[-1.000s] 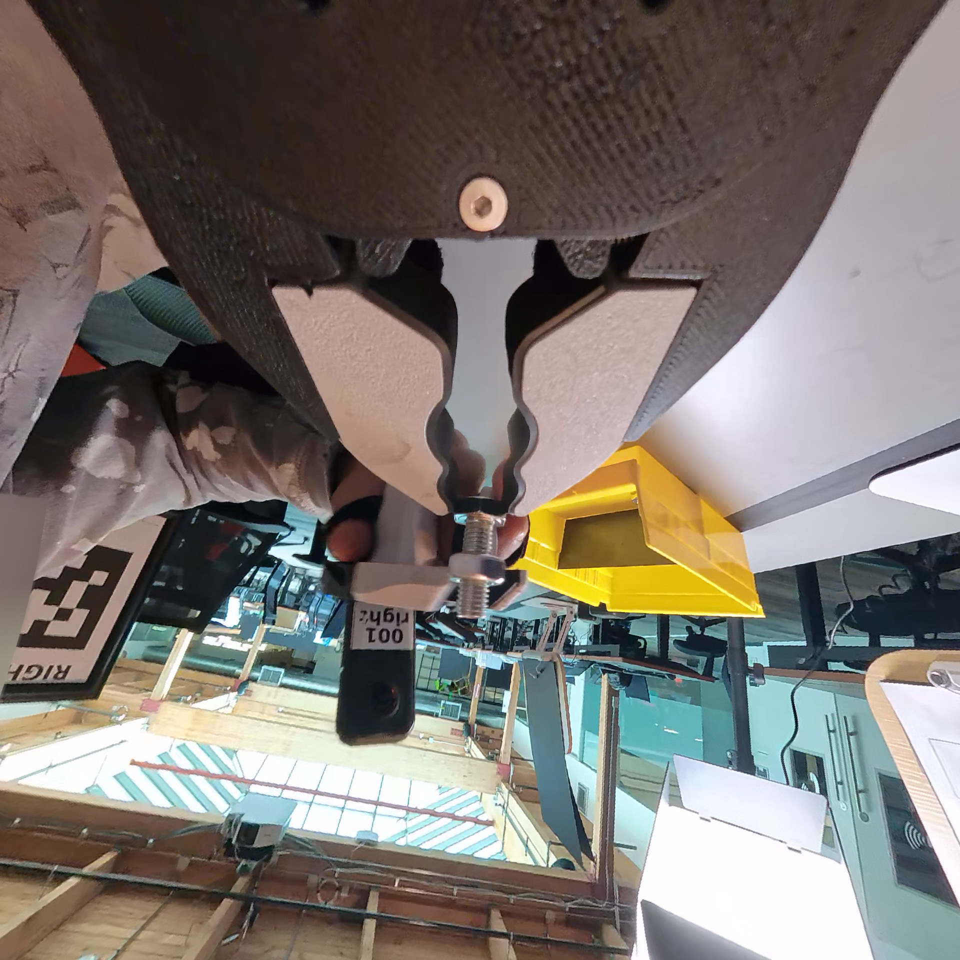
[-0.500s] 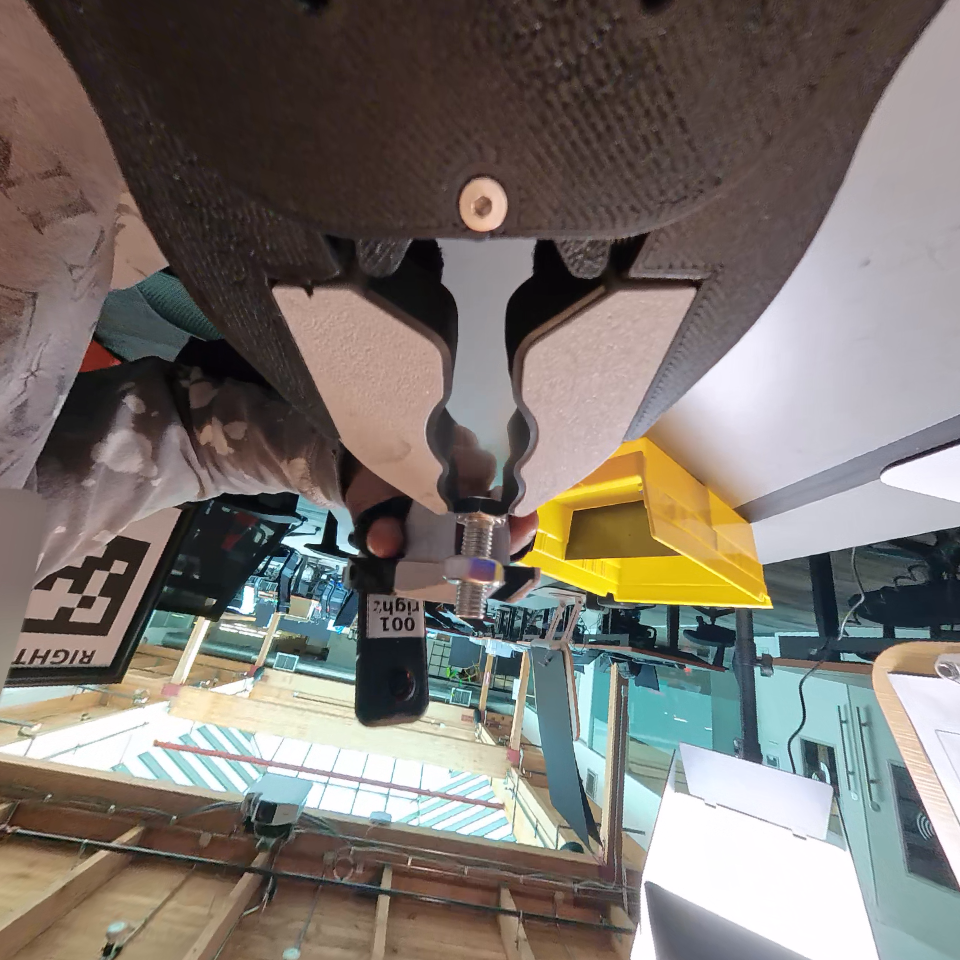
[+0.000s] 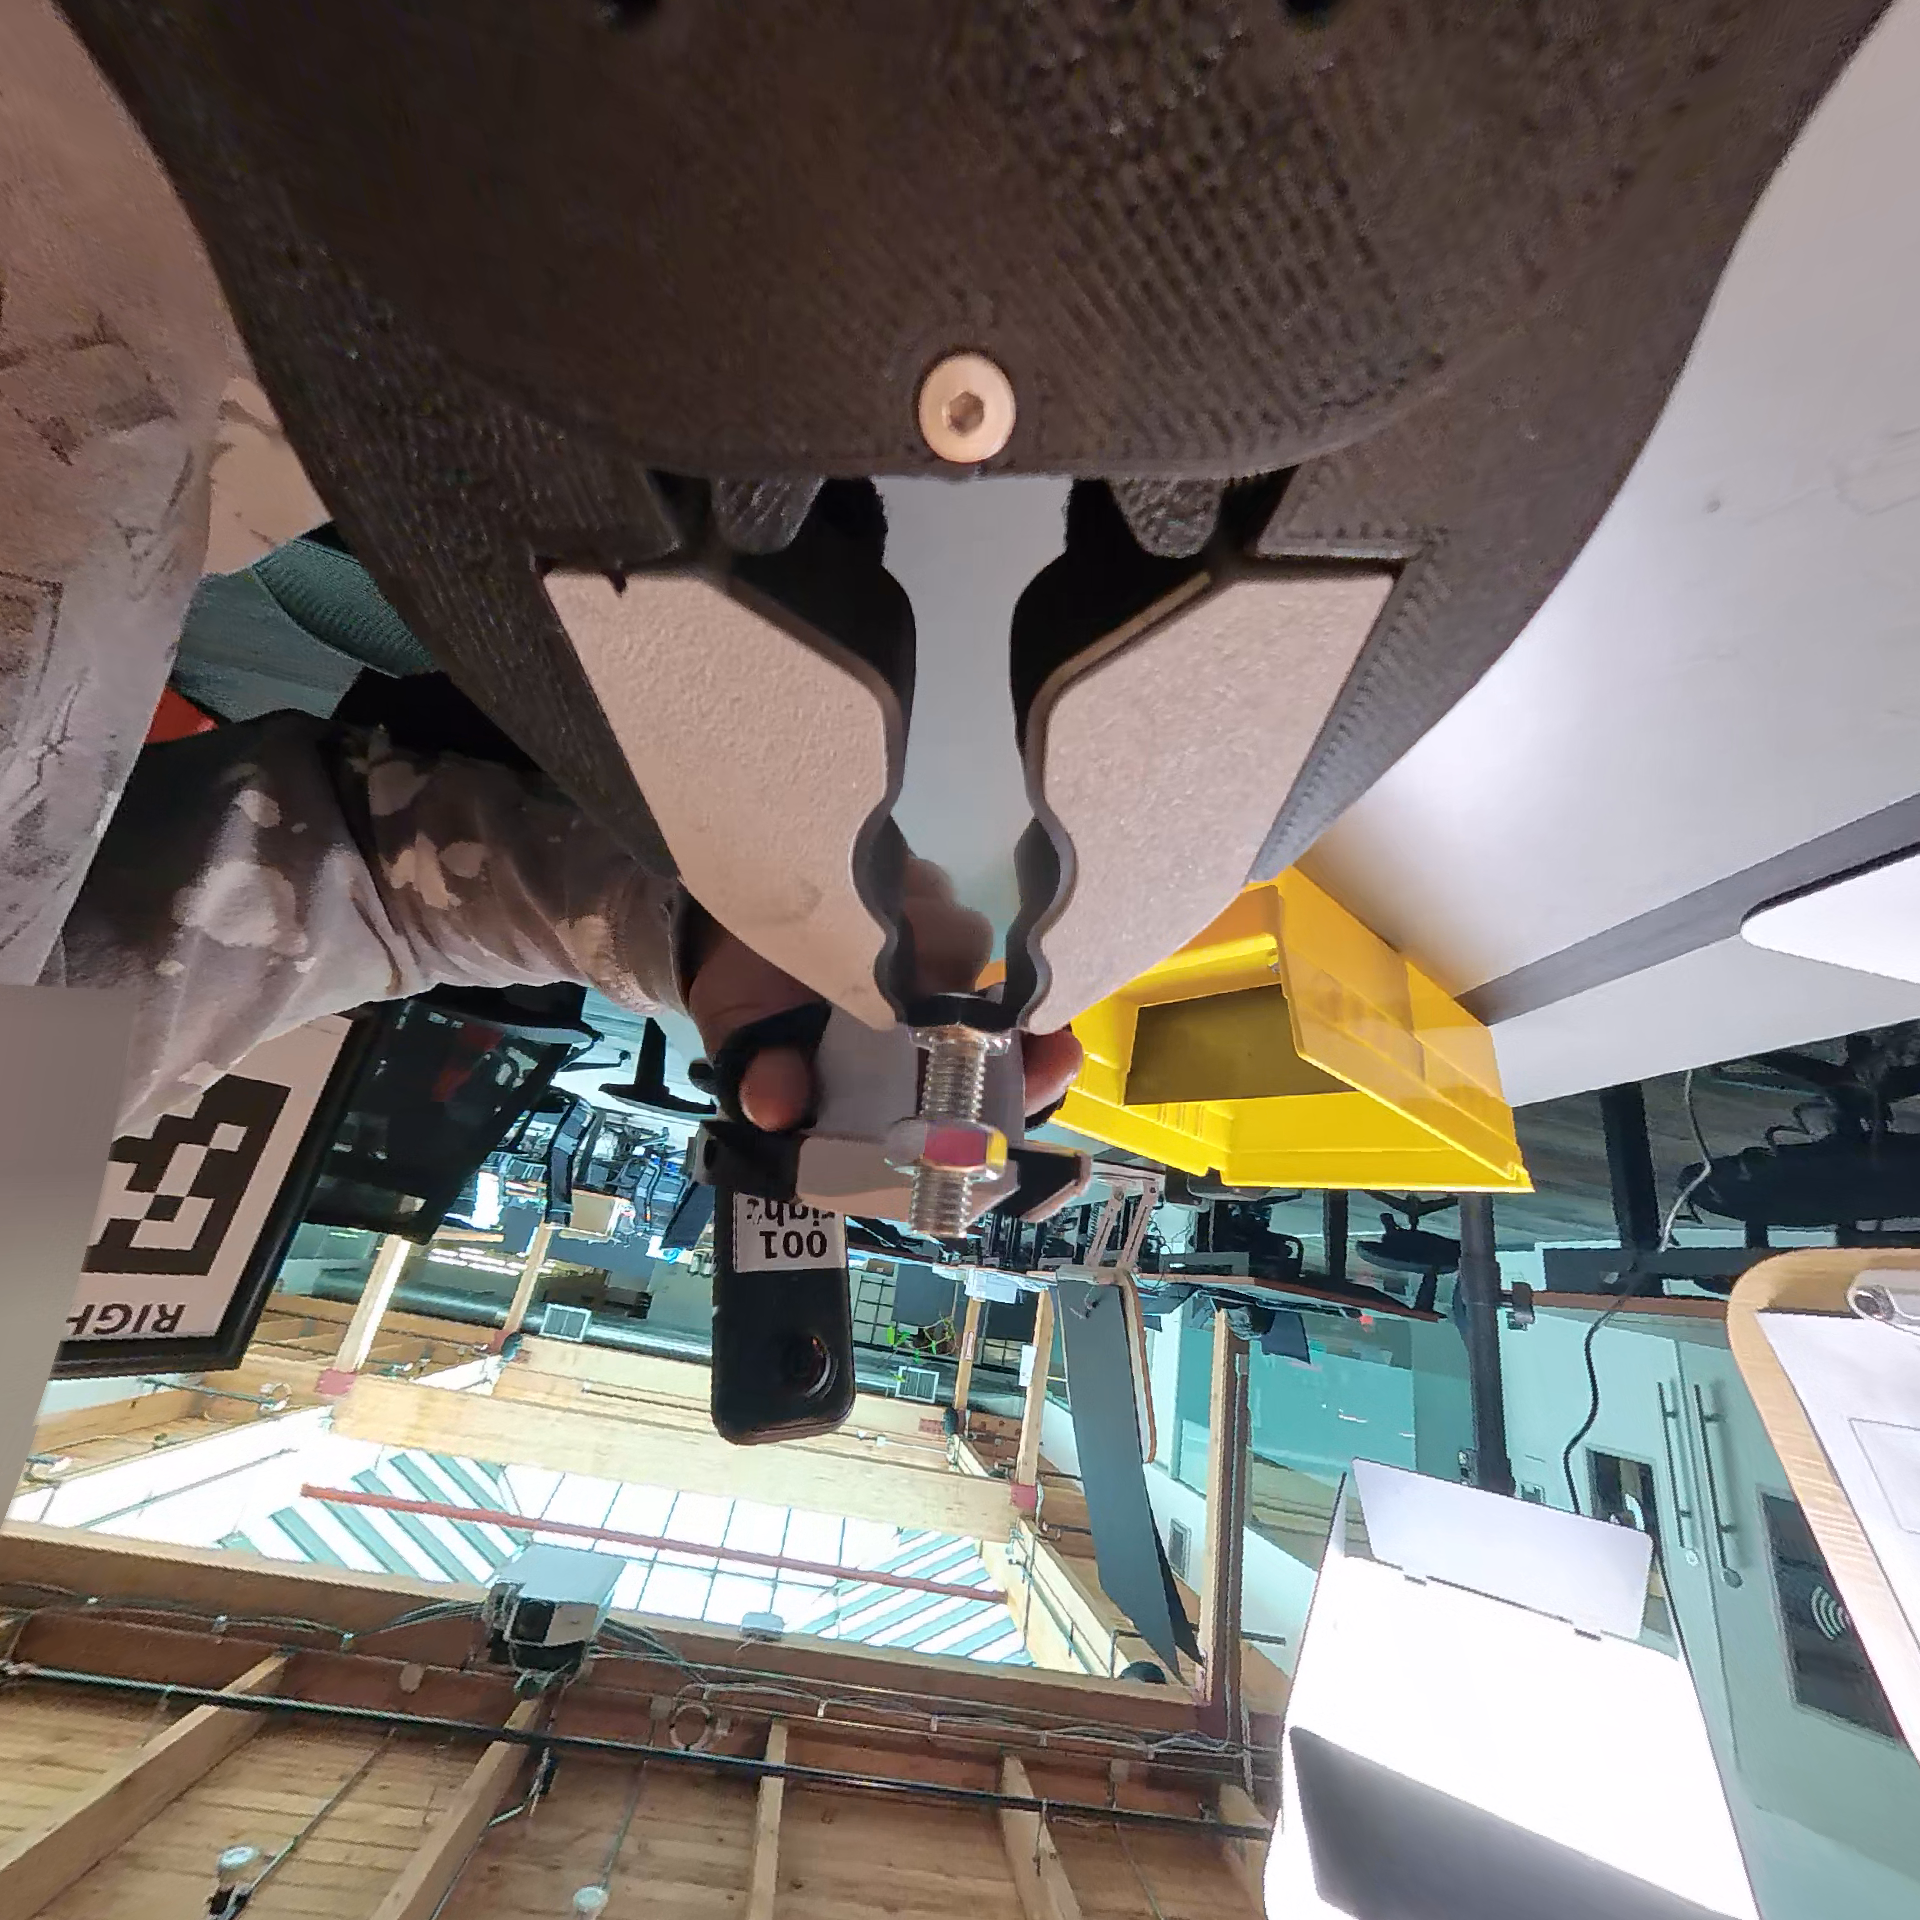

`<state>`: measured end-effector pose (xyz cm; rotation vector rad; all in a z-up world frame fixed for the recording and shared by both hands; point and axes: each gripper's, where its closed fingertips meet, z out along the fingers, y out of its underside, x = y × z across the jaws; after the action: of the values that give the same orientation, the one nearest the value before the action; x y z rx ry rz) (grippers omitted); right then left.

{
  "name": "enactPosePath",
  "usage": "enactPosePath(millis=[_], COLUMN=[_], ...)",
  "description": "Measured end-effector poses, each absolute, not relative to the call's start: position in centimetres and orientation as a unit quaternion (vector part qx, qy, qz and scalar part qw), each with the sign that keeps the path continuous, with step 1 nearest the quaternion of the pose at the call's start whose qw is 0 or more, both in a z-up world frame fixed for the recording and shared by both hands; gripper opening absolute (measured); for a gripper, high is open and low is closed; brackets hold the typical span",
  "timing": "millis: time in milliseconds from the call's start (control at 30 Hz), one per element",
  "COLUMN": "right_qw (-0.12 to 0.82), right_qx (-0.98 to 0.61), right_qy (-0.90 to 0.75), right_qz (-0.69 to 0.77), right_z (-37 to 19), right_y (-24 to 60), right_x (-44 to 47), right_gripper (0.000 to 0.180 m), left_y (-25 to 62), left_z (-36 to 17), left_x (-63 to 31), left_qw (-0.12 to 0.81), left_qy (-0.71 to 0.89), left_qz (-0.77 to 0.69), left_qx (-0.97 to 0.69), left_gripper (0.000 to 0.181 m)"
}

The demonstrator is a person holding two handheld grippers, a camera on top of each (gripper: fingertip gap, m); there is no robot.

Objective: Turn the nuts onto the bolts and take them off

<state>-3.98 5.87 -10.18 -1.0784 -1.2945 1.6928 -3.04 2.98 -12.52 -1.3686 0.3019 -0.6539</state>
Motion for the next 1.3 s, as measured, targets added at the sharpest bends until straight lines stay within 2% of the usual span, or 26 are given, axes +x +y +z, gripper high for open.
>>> enactPosePath(millis=[133,200,267,300,367,533,633,667,733,900,1000,1033,1100,1300], right_qw=[0.353,0.349,0.355,0.365,0.370,0.344,0.347,0.351,0.362,0.335,0.342,0.342,0.359,0.339], right_qx=[-0.394,-0.396,-0.401,-0.418,-0.425,-0.395,-0.398,-0.414,-0.423,-0.398,-0.402,-0.415,-0.434,-0.409], right_qy=[-0.530,-0.541,-0.536,-0.518,-0.503,-0.536,-0.534,-0.518,-0.499,-0.530,-0.531,-0.521,-0.493,-0.532], right_qz=[0.663,0.655,0.653,0.651,0.656,0.662,0.660,0.661,0.664,0.670,0.662,0.663,0.664,0.660], right_z=[-9.9,-10.3,-10.4,-10.3,-10.1,-10.1,-10.3,-10.2,-10.1,-10.1,-10.3,-10.3,-10.0,-10.1], right_y=[3.9,3.3,3.8,4.8,5.9,3.3,3.5,4.4,5.7,3.2,3.4,4.1,5.8,3.0], right_x=[-3.8,-4.0,-4.1,-4.2,-4.1,-4.0,-4.1,-4.2,-4.1,-4.0,-4.2,-4.2,-4.2,-4.2], right_gripper=[0.032,0.035,0.027,0.012,0.011,0.037,0.028,0.010,0.008,0.036,0.029,0.015,0.008,0.035], left_y=[3.2,3.2,3.2,3.0,3.0,3.2,3.2,3.1,3.0,3.2,3.2,3.2,3.0,3.2], left_z=[-12.9,-12.9,-12.9,-12.6,-12.5,-13.0,-12.8,-12.7,-12.4,-12.9,-12.8,-12.8,-12.5,-12.9], left_x=[-3.0,-2.8,-2.9,-3.0,-3.1,-2.9,-2.8,-3.0,-3.2,-2.9,-2.9,-3.1,-3.4,-3.1], left_qw=[0.711,0.711,0.712,0.715,0.717,0.711,0.712,0.715,0.718,0.713,0.714,0.714,0.718,0.715], left_qy=[0.133,0.135,0.133,0.134,0.134,0.133,0.132,0.130,0.131,0.132,0.130,0.127,0.126,0.127], left_qz=[-0.296,-0.297,-0.296,-0.302,-0.294,-0.295,-0.295,-0.301,-0.297,-0.293,-0.292,-0.296,-0.297,-0.289], left_qx=[-0.623,-0.623,-0.623,-0.617,-0.617,-0.624,-0.623,-0.618,-0.616,-0.624,-0.623,-0.621,-0.616,-0.623], left_gripper=[0.018,0.018,0.018,0.018,0.018,0.018,0.018,0.018,0.018,0.018,0.018,0.018,0.018,0.018])
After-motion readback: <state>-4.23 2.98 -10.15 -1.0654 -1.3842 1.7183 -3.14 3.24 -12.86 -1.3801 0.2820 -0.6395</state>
